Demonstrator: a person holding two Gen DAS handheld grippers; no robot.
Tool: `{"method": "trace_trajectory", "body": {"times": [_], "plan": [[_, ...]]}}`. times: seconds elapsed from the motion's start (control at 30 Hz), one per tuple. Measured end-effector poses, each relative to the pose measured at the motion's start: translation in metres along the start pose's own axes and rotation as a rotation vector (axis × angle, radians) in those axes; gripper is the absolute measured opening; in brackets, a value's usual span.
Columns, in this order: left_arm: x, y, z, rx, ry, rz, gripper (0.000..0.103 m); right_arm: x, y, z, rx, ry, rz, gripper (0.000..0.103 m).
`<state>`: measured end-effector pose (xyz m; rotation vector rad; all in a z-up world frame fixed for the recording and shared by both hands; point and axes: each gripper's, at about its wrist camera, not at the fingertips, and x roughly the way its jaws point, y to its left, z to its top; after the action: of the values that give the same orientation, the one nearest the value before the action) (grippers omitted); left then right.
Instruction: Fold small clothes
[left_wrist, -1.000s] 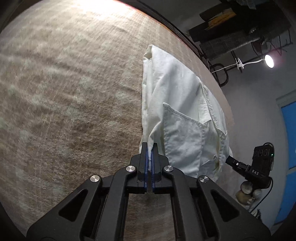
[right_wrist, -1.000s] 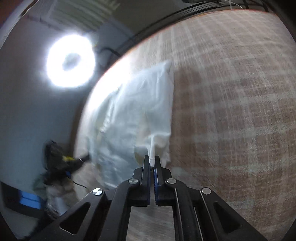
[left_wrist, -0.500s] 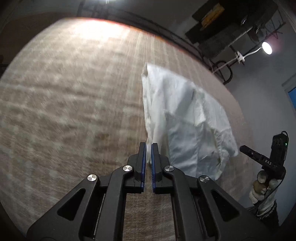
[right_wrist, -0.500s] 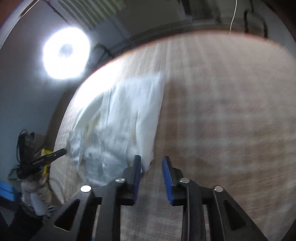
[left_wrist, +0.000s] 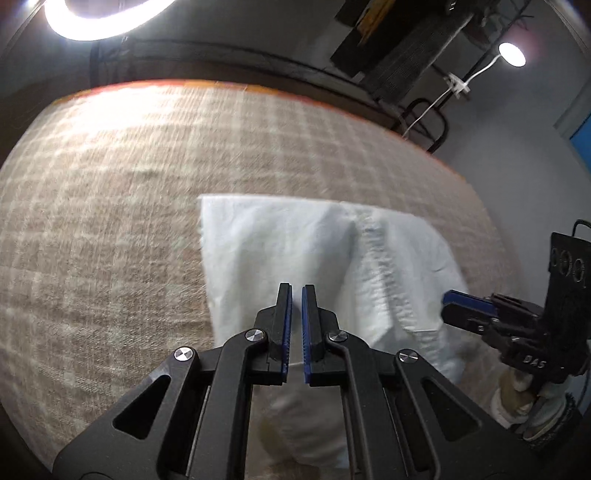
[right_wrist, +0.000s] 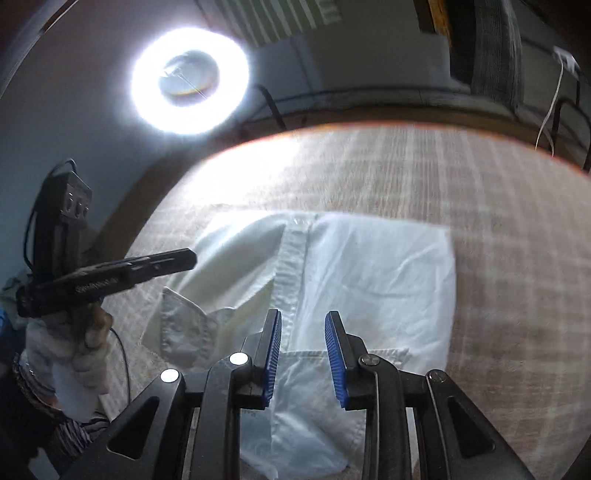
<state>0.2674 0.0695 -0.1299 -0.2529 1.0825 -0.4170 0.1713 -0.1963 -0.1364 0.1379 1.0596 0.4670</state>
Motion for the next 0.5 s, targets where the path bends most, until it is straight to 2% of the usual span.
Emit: {"method": "trace_trajectory", "body": {"times": [0.1,0.13,0.3,0.4,0.5], "plan": [[0.014,0.017,-0.007,0.009,0.032,0.103,0.001,0.021,-0.018,-0.012,0.027,0.065,-0.008,0.026],[0.014,0.023,-0.010,0.002,0.032,0.123,0.001,0.026,-0.018,-0.013,0.027,0.077,-0.013,0.023],[0.007,0.043,-0.019,-0.010,0.046,0.201,0.001,0.033,-0.021,-0.023,0.002,0.114,-0.006,0.023],[-0.017,0.041,-0.014,-0.004,-0.031,0.218,0.001,0.010,-0.019,-0.017,-0.014,0.063,0.053,0.026],[-0.037,0.029,-0.005,-0.009,-0.100,0.157,0.001,-0.012,-0.029,-0.006,0.016,-0.035,0.055,0.026]]}}
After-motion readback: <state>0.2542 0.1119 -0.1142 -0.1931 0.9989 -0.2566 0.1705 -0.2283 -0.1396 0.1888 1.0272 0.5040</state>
